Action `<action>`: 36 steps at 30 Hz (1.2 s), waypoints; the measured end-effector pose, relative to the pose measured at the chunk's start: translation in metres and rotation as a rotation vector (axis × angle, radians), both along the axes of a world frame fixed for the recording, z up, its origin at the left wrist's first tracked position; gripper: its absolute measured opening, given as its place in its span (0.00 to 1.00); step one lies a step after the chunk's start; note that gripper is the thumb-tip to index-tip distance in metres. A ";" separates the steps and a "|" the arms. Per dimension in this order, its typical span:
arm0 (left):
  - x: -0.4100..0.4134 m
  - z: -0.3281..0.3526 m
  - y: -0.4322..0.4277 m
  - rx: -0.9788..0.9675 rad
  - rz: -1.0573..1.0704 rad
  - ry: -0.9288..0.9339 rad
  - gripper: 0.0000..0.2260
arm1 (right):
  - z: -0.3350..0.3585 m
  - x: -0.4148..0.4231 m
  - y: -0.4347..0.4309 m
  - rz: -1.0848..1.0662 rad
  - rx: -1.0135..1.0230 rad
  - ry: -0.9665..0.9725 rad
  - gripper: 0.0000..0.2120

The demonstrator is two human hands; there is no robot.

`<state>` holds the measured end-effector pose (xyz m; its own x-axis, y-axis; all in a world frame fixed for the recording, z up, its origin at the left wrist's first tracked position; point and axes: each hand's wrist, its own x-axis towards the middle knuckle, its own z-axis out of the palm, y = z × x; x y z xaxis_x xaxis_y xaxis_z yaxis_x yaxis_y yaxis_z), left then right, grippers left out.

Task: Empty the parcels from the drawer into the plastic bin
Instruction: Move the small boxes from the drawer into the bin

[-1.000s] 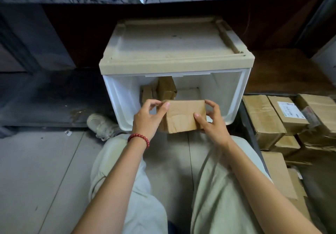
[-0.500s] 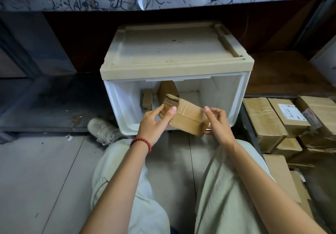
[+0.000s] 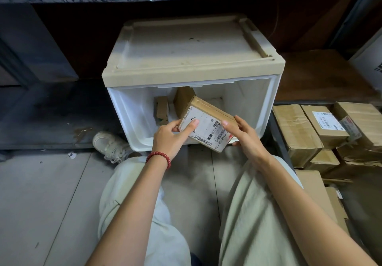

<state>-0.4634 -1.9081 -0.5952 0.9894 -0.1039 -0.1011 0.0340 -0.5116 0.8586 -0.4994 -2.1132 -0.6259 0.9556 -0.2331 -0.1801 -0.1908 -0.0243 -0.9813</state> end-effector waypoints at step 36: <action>-0.073 -0.001 -0.252 0.102 -0.779 -0.138 0.17 | 0.020 -0.183 -0.177 -0.329 0.075 0.097 0.28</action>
